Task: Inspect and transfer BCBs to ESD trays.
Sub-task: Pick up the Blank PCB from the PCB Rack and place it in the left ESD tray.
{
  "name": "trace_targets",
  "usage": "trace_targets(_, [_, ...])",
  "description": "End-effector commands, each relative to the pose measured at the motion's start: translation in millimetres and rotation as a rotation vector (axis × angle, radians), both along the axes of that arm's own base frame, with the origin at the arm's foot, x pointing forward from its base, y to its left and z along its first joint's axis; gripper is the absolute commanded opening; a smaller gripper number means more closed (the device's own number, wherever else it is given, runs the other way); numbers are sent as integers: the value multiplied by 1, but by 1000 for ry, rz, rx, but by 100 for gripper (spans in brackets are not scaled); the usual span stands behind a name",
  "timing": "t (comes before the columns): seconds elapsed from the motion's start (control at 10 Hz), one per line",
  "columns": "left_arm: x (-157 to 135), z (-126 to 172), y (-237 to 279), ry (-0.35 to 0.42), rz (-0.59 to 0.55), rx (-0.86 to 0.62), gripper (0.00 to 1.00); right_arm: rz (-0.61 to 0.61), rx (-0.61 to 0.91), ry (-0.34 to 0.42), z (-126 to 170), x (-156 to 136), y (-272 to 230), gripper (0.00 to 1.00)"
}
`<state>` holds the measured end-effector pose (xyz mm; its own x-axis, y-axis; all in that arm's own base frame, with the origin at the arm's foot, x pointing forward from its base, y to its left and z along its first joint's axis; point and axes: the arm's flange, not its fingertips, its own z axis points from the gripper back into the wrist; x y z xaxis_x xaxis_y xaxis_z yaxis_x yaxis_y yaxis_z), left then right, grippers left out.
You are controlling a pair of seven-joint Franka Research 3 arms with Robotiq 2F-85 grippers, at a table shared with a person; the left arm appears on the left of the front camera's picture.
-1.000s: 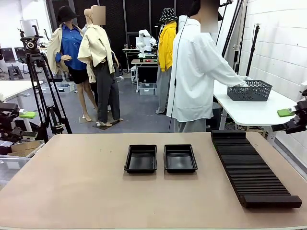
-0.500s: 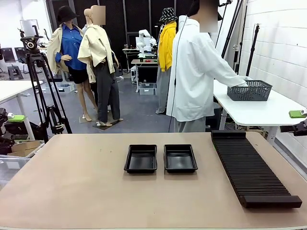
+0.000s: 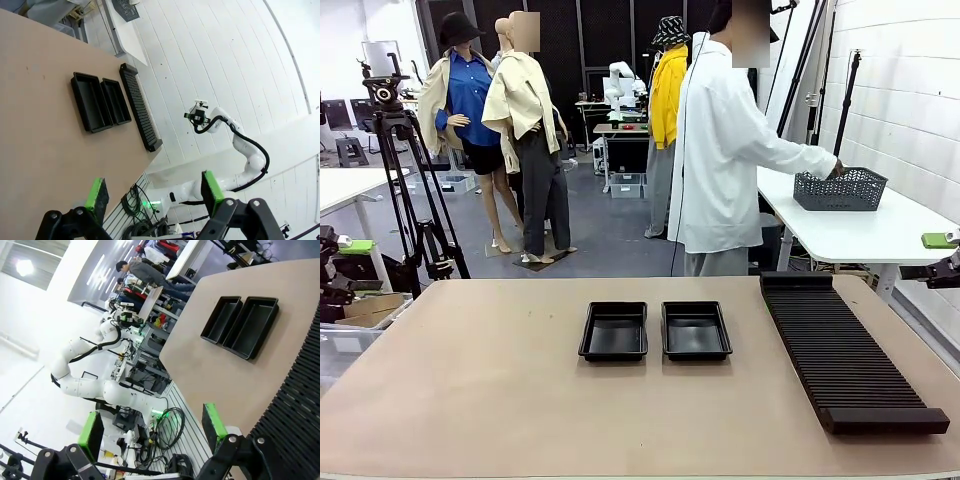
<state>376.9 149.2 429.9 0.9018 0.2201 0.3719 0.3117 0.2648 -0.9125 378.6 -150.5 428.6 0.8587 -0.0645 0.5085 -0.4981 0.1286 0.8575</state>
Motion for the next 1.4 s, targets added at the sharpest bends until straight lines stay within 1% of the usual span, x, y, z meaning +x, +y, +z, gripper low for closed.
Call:
trace_targets(0.0, [1,0,0,-40,-4,-23,98,0,39,11,0,4,-1,100])
trace_targets(0.1, [1,-1,0,-48,-13,-26,98,1,43,5,2,3,0,100])
trace_targets(0.2, [0,-1,1,-88,-23,-31,98,6,6,5,-2,0,0,100])
trace_targets(0.3, [1,1,-2,-5,-7,-2,98,6,6,5,-2,0,0,100])
trace_targets(1.3, [1,1,-2,-5,-7,-2,98,6,6,5,-2,0,0,100])
